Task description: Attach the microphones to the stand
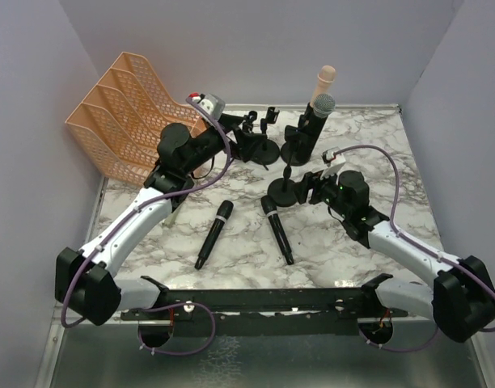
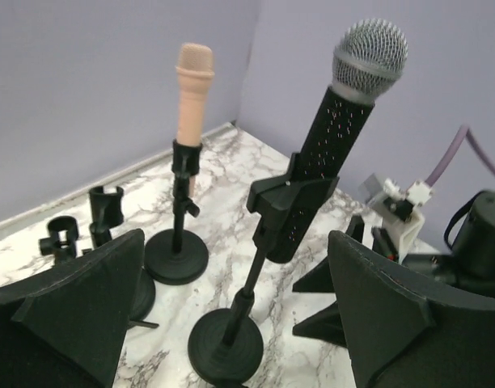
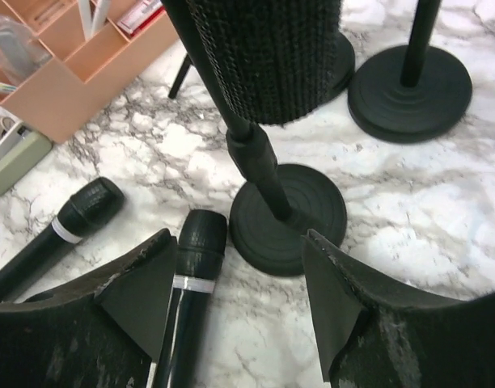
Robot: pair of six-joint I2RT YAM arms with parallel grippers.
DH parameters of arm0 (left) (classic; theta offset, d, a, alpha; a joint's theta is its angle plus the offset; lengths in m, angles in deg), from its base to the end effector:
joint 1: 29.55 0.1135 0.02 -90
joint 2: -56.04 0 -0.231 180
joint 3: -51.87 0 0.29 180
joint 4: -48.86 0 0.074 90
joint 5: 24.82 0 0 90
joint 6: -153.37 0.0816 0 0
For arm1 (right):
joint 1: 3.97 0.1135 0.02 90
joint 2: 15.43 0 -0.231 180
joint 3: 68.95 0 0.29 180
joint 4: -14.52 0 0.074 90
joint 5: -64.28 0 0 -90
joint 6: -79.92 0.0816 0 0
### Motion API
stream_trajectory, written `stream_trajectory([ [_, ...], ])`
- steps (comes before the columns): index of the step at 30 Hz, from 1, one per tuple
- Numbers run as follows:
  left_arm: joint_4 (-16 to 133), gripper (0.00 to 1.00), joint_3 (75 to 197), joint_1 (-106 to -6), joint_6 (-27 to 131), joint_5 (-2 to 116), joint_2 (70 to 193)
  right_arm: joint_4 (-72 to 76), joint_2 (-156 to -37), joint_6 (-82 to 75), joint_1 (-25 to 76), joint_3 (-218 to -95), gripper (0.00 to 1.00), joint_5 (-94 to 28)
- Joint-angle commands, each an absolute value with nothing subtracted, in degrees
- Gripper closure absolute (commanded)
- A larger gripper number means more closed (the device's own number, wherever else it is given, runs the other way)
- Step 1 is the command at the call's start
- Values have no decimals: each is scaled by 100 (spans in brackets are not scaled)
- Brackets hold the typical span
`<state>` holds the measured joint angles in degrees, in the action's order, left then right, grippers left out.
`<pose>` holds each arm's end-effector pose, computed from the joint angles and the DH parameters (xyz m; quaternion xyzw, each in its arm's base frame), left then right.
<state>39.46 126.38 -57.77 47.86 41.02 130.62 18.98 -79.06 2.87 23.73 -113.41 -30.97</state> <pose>0.3323 -0.2162 0.3599 0.2286 0.6114 -0.4033 0.6413 0.2989 0.1653 0.1858 -0.1293 0.7808 0.2459 0.5595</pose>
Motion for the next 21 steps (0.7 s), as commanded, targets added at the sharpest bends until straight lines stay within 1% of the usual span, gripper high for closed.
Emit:
stream_trajectory([
  [1,4462,7,12611,-5758,4596,5224,12414,3822,-8334,14,2408,-11123,34,-3458],
  [7,4893,6,12192,-5758,4319,5498,11847,4943,-9405,-352,2422,-11128,36,-3260],
  [12,5256,6,12039,-5758,4302,5420,11716,5413,-9903,-472,2441,-11199,39,-3050],
  [13,5278,6,12003,-5758,4310,5288,11726,5510,-9993,-499,2443,-11205,40,-3035],
  [16,5202,7,11827,-5758,4331,4553,11762,5518,-10253,-641,2442,-11318,49,-3110],
  [18,5173,7,11680,-5756,4320,4226,11782,5619,-10418,-711,2442,-11340,53,-3142],
  [21,5132,7,11445,-5758,4324,4172,11703,5818,-10617,-745,2444,-11322,55,-3132],
])
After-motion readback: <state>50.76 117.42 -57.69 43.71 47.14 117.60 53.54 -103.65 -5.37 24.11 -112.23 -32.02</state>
